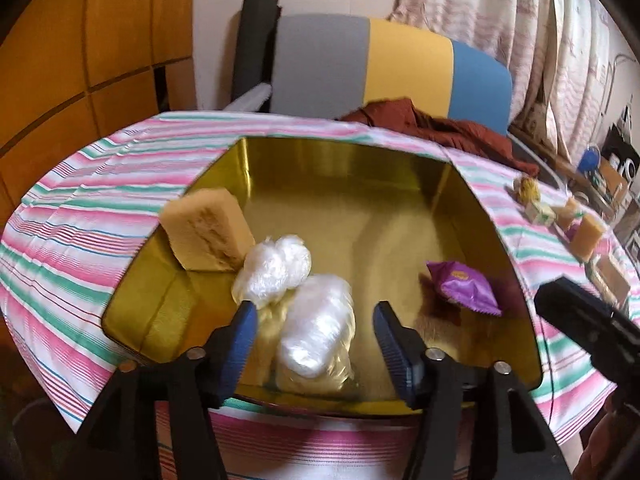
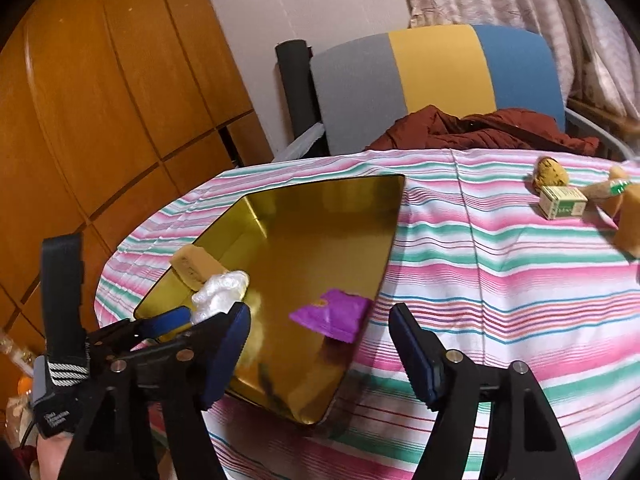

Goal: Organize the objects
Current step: 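Open left tool to drop plastic bundle into tray, withdraw both tools, then grasp beige printed box with right tool while left tool approaches cracker packet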

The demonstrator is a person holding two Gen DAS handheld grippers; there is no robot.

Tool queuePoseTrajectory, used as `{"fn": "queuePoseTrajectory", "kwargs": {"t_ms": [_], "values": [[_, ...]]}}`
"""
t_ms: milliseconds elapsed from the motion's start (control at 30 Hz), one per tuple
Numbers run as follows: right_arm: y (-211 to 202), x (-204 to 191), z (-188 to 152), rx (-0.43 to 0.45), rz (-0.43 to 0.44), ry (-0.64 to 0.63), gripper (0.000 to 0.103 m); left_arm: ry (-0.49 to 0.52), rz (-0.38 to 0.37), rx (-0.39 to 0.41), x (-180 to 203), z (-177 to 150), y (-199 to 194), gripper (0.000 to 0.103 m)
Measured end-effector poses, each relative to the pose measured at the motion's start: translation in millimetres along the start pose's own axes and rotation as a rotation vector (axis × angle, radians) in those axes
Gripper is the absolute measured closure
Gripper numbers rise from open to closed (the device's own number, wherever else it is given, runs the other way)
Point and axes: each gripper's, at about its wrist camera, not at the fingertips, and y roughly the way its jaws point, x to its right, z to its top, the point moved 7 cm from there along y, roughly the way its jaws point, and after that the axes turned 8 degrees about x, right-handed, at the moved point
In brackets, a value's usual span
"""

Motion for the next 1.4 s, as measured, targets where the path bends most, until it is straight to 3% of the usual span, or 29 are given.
{"fn": "queuePoseTrajectory", "kwargs": {"t_ms": [100,267,833,1400], "values": [[-3,6,1,0.009,-0.008,0.017,0.029,-0.018,-0.01,0.041,-2,9,-8,0.029],[-8,19,4,0.027,-0.026,0.05,0.029,-0.051,-0.031,0.072,-1,17,-17,0.029],[-28,79,11,0.055,-0.135,0.09,0.025,0.071,-0.333,0.076,91,4,-41,0.029],[-79,248,20,0.034,-0.442,0.108,0.017,0.181,-0.435,-0.007,164,-17,-41,0.029]]}}
